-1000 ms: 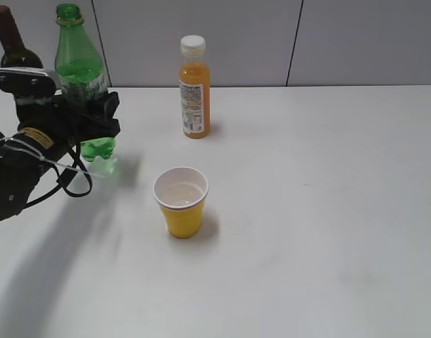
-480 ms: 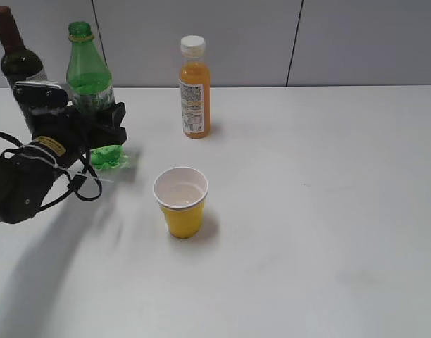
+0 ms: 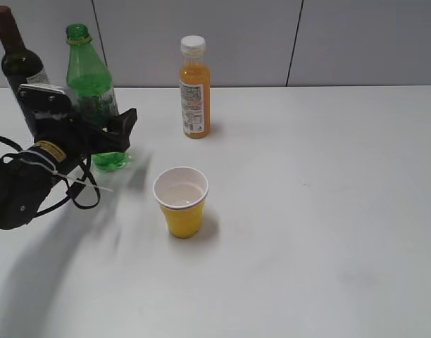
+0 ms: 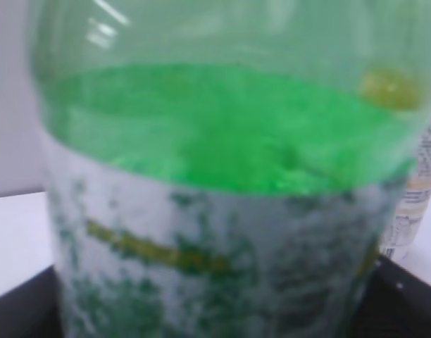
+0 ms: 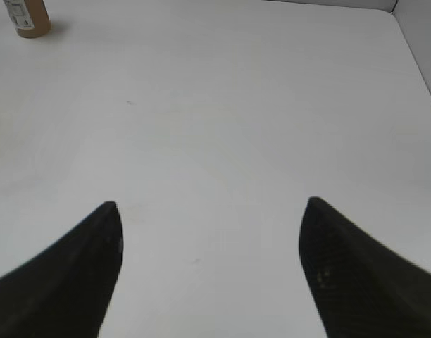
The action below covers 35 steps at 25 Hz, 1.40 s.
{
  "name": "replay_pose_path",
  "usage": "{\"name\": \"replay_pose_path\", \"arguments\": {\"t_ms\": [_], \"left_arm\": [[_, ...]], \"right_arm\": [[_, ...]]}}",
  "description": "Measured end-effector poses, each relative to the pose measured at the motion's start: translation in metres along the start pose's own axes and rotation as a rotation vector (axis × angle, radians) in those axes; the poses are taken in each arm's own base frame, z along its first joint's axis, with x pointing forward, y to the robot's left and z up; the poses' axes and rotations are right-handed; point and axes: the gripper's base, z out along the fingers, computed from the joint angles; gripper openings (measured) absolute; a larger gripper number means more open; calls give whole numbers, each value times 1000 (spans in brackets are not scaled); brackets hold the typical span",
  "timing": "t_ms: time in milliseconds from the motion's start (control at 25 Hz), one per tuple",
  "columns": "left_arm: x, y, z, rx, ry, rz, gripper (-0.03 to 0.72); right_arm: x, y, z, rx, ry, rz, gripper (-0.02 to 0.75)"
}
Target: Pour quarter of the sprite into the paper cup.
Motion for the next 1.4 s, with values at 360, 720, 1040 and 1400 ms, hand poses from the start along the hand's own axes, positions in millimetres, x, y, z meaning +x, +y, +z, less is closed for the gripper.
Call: {"name": "replay_pose_path", "arguments": {"t_ms": [360,720,1040,1400], "left_arm": [[-21,3,-39,-42,11,-15,693],[-55,7,-93,-87,-17,-31,687],[-95,6,-123,-92,120,-70,674],[-136,22,-136,-125,450,-96,663]], "right_arm": [[0,0,0,0,0,0,592],[0,0,0,0,0,0,592],[0,0,0,0,0,0,592],[0,0,0,0,0,1,592]]}}
